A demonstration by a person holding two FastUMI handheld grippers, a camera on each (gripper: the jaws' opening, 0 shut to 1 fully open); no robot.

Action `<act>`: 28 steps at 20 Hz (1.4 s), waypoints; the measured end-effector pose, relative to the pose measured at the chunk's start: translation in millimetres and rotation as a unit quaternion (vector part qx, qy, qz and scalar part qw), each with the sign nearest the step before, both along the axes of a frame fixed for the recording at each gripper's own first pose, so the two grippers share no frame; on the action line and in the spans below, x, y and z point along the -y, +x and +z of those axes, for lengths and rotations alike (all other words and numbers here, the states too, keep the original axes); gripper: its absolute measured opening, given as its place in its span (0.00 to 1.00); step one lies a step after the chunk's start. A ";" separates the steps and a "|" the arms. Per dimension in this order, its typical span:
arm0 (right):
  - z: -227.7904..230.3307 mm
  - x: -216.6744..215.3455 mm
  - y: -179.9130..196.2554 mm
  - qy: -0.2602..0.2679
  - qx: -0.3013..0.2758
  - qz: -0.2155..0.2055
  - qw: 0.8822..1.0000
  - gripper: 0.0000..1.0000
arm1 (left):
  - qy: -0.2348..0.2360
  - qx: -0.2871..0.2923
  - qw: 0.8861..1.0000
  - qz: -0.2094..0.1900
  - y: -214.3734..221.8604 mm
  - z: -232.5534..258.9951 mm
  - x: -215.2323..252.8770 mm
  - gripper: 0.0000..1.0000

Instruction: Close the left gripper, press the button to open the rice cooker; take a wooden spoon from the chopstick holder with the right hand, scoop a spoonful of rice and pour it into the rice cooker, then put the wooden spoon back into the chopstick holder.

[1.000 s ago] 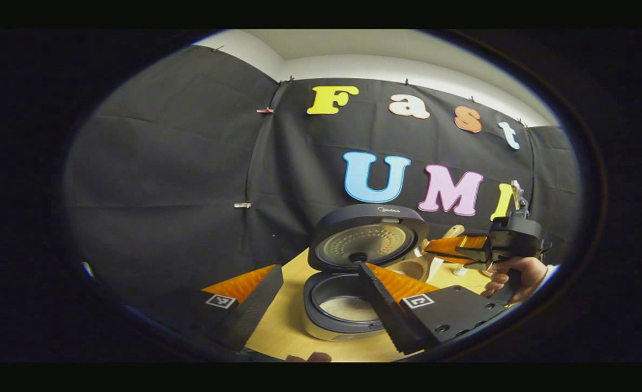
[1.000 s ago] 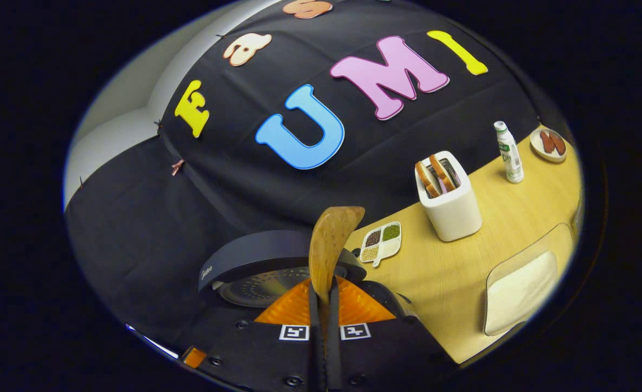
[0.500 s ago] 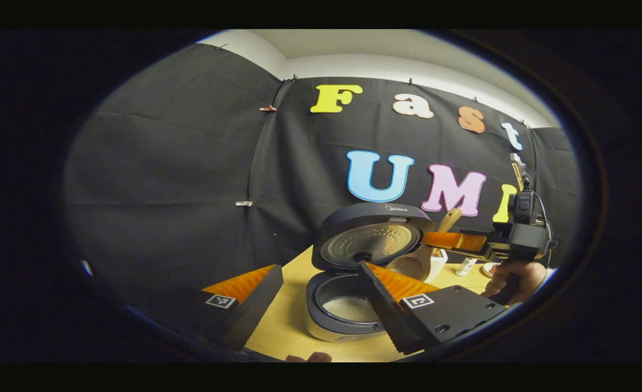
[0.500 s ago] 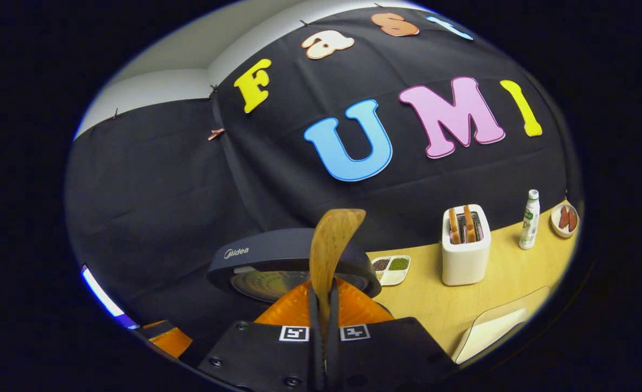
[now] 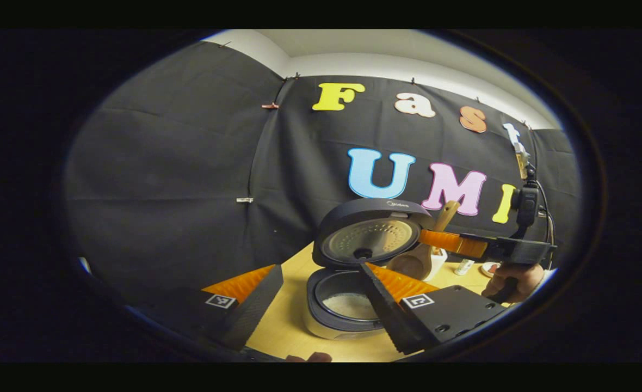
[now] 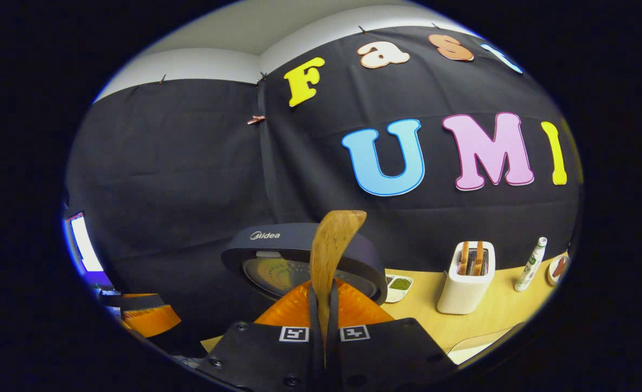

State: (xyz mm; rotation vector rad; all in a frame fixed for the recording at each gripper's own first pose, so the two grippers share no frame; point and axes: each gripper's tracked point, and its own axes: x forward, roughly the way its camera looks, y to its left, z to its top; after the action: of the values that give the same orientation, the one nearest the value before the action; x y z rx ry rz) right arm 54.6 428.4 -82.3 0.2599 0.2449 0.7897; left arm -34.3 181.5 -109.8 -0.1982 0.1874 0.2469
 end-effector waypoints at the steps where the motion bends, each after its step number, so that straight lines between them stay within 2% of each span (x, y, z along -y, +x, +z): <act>1: -3.0 -0.1 -1.0 -0.007 0.009 0.006 1.000 0.06 | -0.001 -0.001 1.000 0.000 0.6 -1.0 0.0 0.95; 3: -9.2 0.3 -6.5 -0.025 0.025 0.020 0.999 0.06 | 0.000 -0.005 1.000 0.000 0.6 -4.5 0.1 0.92; 4: -11.4 0.0 -9.6 -0.033 0.034 0.029 0.998 0.06 | 0.000 -0.007 1.000 0.001 0.2 -6.3 0.1 0.95; 9: -16.0 -2.3 -17.6 -0.057 0.069 0.069 0.994 0.06 | -0.002 -0.014 1.000 0.001 -1.7 -11.6 1.0 0.92; 10: -15.1 -2.4 -18.4 -0.064 0.083 0.073 0.992 0.06 | -0.001 -0.015 1.000 0.001 -7.4 -14.4 0.0 0.92; 12: -16.2 -0.8 -18.0 -0.082 0.110 0.079 0.987 0.06 | 0.001 -0.016 1.000 0.001 -11.2 -16.2 -1.6 0.99; 17: -25.1 0.8 -24.2 -0.114 0.146 0.096 0.978 0.06 | -0.001 -0.017 1.000 0.003 -8.6 -16.5 -0.5 0.95; 22: -26.2 3.5 -20.3 -0.105 0.124 0.086 0.983 0.06 | 0.000 -0.018 1.000 0.004 -8.1 -15.9 1.4 0.95; 27: -24.2 3.6 -17.3 -0.059 0.034 0.063 0.996 0.06 | 0.003 -0.013 1.000 0.005 -9.3 -9.0 4.5 0.95; 28: -22.0 3.5 -19.5 -0.047 0.022 0.058 0.997 0.06 | 0.002 -0.012 1.000 0.005 -9.1 -8.1 5.9 0.98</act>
State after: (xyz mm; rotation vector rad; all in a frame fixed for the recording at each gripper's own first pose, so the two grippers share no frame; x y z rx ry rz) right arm 35.1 424.9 -104.3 0.1401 0.2568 0.8958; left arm -43.4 175.6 -117.8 -0.1921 0.2107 0.2598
